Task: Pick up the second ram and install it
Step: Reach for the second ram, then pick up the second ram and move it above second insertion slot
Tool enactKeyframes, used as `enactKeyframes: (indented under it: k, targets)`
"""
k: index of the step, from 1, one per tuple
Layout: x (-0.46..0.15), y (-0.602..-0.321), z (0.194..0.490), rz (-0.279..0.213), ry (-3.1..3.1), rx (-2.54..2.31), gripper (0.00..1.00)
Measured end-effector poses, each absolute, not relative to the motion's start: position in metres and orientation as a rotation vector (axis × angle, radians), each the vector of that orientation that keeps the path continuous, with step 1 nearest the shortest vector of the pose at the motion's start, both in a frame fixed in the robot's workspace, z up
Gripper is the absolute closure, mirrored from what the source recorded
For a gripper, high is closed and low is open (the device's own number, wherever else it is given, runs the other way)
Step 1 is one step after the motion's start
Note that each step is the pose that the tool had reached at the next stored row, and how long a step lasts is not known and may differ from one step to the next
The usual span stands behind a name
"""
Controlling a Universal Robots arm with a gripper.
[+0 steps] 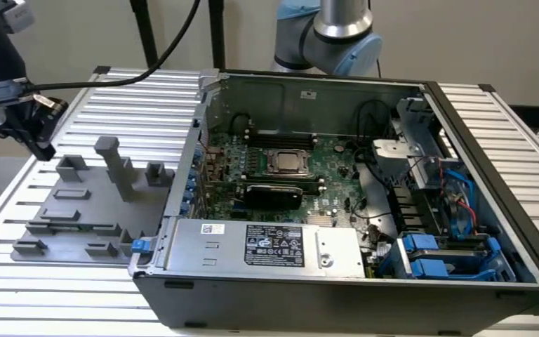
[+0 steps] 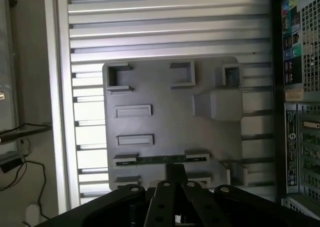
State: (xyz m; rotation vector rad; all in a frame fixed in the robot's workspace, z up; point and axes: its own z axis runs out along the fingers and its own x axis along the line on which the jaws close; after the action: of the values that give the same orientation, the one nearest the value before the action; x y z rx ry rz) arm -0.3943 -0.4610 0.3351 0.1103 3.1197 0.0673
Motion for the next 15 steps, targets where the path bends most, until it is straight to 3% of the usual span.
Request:
enactKeyframes:
  k: [15]
  targets:
    - [-0.3944, -0.461, 0.335, 0.067, 3.12, 0.109, 1.0]
